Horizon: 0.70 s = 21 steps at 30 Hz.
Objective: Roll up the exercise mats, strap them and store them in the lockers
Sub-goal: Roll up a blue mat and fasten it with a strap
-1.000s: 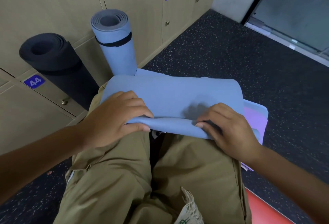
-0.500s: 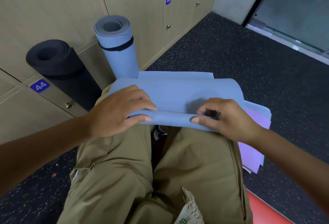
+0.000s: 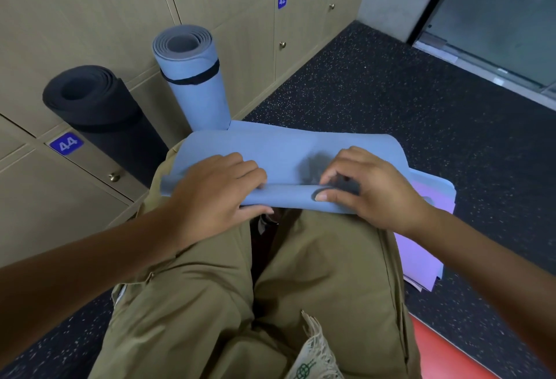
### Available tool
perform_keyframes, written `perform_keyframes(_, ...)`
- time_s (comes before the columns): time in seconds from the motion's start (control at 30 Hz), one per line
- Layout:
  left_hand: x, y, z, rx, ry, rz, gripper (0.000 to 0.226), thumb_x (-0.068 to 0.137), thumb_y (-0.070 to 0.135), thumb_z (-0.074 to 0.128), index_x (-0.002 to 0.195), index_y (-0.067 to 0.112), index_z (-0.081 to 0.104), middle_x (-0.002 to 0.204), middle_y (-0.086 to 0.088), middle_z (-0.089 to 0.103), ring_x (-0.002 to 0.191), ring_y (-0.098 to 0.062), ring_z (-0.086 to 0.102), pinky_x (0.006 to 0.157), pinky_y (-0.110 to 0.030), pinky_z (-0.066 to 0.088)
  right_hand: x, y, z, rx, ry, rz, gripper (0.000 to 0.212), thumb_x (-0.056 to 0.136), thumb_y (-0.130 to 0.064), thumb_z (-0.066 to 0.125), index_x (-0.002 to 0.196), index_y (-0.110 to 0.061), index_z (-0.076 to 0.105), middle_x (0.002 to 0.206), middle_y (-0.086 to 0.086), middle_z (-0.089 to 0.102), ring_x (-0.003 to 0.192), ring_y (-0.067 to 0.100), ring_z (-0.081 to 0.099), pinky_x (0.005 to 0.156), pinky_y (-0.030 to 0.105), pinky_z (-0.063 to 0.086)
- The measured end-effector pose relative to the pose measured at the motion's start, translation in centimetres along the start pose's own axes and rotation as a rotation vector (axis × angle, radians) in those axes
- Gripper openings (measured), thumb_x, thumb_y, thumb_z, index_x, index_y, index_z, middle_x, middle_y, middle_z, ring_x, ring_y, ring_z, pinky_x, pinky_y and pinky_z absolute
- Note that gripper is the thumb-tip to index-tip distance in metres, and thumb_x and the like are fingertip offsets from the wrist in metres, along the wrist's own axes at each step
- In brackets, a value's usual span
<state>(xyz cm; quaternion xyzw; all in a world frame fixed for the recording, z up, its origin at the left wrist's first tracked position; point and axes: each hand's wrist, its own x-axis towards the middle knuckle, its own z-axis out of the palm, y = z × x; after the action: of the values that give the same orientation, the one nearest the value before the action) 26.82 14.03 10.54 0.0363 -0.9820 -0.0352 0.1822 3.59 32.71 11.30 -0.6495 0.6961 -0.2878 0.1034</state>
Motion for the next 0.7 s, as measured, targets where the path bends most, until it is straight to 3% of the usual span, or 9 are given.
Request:
perform_keyframes(0.17, 0.2, -0.7, 0.1, -0.119, -0.008, -0.071, 0.040, 0.092, 0.060, 0.053, 0.086, 0.021, 0.062, 0.078, 0.012, 0.060, 0.072, -0.012, 0.052, 0.062, -0.028, 0.035, -2.0, -1.0, 1.1, -0.354, 0.225, -0.171, 0.026, 0.100, -0.034, 0.064, 0.100, -0.010, 0.074, 0.092, 0.005, 0.065, 0.080, 0.029, 0.058, 0.072, 0.042, 0.049)
perform_keyframes(0.3, 1.1, -1.6, 0.0, -0.227, -0.092, -0.236, 0.038, 0.090, 0.068, 0.047, 0.083, 0.032, 0.057, 0.076, 0.016, 0.057, 0.074, -0.005, 0.051, 0.064, -0.025, 0.036, -3.0, -0.5, 1.8, -0.438, 0.193, -0.125, 0.043, 0.097, -0.045, 0.067, 0.115, -0.006, 0.073, 0.100, 0.007, 0.068, 0.088, 0.033, 0.060, 0.075, 0.045, 0.047)
perform_keyframes(0.5, 2.5, -3.4, 0.2, -0.434, -0.168, -0.297, 0.042, 0.085, 0.070, 0.052, 0.080, 0.030, 0.065, 0.075, 0.017, 0.061, 0.086, -0.008, 0.057, 0.072, -0.020, 0.039, -1.4, 0.1, 0.8, -0.204, 0.113, -0.009, 0.040, 0.095, -0.050, 0.061, 0.113, -0.016, 0.073, 0.092, -0.003, 0.064, 0.089, 0.022, 0.054, 0.083, 0.034, 0.045)
perform_keyframes(0.7, 2.4, -3.6, 0.1, -0.315, 0.031, -0.055, 0.045, 0.087, 0.060, 0.064, 0.097, 0.016, 0.068, 0.092, 0.009, 0.064, 0.088, -0.010, 0.051, 0.084, -0.022, 0.040, 0.2, 0.8, -0.2, 0.147, -0.042, 0.197, 0.020, 0.090, -0.046, 0.072, 0.098, -0.028, 0.074, 0.084, -0.007, 0.065, 0.094, 0.014, 0.050, 0.083, 0.024, 0.041)
